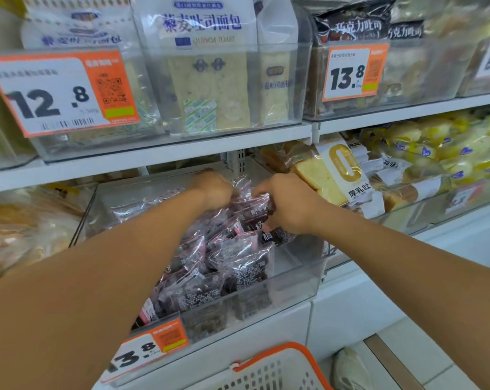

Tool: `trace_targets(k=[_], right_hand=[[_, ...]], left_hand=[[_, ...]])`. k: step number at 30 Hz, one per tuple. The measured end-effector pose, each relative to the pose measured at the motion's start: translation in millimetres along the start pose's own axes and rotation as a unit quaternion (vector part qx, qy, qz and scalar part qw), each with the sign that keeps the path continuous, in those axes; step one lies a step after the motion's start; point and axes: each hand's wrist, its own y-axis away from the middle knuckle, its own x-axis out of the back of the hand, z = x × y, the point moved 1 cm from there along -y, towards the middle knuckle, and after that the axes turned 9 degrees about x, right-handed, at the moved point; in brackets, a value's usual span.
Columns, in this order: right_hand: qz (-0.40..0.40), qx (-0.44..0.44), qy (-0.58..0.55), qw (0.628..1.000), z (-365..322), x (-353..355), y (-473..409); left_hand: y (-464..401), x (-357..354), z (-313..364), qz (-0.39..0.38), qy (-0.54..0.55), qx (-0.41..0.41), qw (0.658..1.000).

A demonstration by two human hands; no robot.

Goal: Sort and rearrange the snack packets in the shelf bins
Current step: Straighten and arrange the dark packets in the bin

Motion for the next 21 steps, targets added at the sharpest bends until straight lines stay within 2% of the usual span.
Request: trace_targets(k=[3,5,10,13,15,17,21], right_hand=[[-0.029,0.010,-0.002,1.000,3,-11,-6],[-0.052,0.015,0.032,0.998,2,-19,-10],[-0.047,0.023,0.225,0.973,-4,-24,-11],[-0.024,0.074,0.363,0.928,-3,-19,-8],[-0.022,0.091,0.408,0.908,1,-17,-7],[-0.039,0.104,0.408,0.906,5,-18,-9],[-0.060,0.094,0.295,0.949,9,-17,-15]], left_hand=[[9,1,6,-0.059,-0.031,-0.019,0.998],[19,-3,7,-0.073,-0.059,-0.032,0.995],[34,-6,-7,-0.085,-0.112,-0.091,0.986],[35,-6,-16,-0.037,-0.146,-0.115,0.982],[33,-9,-17,0.007,-0.133,-0.119,0.984],[33,-11,-14,0.028,-0.122,-0.121,0.985],[36,-12,-6,0.008,-0.093,-0.112,0.989]])
